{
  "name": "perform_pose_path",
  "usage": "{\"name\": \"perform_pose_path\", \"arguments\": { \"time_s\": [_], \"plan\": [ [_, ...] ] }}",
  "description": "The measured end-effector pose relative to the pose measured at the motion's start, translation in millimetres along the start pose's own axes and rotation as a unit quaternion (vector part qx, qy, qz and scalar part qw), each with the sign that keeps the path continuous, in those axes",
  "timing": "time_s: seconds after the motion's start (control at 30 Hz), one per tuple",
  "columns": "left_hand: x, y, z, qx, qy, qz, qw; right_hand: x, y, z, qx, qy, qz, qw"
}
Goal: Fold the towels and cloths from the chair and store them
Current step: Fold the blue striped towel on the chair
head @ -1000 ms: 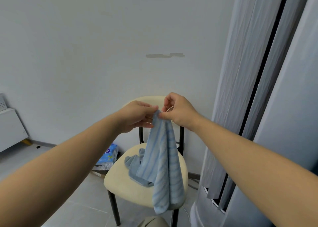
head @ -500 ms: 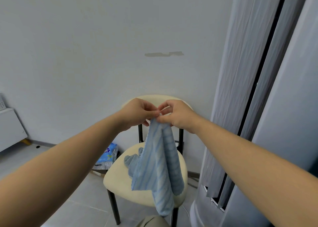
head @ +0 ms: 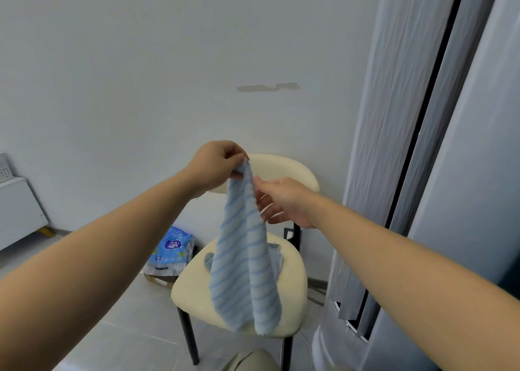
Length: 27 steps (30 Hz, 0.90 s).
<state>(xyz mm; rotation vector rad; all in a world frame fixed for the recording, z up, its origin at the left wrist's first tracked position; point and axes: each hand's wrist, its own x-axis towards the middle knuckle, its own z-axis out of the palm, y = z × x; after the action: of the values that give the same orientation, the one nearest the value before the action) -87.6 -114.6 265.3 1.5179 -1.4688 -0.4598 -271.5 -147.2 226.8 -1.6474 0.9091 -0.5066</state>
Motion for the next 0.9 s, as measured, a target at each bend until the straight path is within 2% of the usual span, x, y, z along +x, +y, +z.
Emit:
{"name": "perform_pose_path", "arguments": {
  "time_s": [0.1, 0.17, 0.23, 0.37, 0.47, 0.67, 0.8, 0.9],
  "plan": [
    [0, 2, -1, -0.010, 0.017, 0.003, 1.000, -6, 3, 3, -0.091, -0.072, -0.018, 0.993],
    [1, 2, -2, -0.010, 0.020, 0.011, 1.000, -8, 4, 8, -0.146, -0.093, -0.045, 0.984],
    [0, 3, -2, -0.001, 0.022, 0.019, 1.000, -7, 4, 14, -0.186, -0.051, -0.074, 0.978],
    [-2, 5, -3, -0.002, 0.006, 0.035, 0.999, 8, 5, 16, -0.227, 0.119, -0.149, 0.955],
    [-6, 7, -1, 0.020, -0.011, 0.050, 0.998, 15, 3, 16, -0.214, 0.228, -0.156, 0.937],
    [-11, 11, 4, 0.118, -0.016, 0.101, 0.988, 17, 0, 18, -0.194, 0.216, -0.168, 0.942],
    [-11, 9, 3, 0.138, -0.007, 0.102, 0.985, 18, 5, 17, -0.174, 0.229, -0.155, 0.945],
    [-10, 8, 2, 0.154, 0.002, 0.106, 0.982, 16, 7, 15, -0.164, 0.209, -0.169, 0.949]
  ]
}}
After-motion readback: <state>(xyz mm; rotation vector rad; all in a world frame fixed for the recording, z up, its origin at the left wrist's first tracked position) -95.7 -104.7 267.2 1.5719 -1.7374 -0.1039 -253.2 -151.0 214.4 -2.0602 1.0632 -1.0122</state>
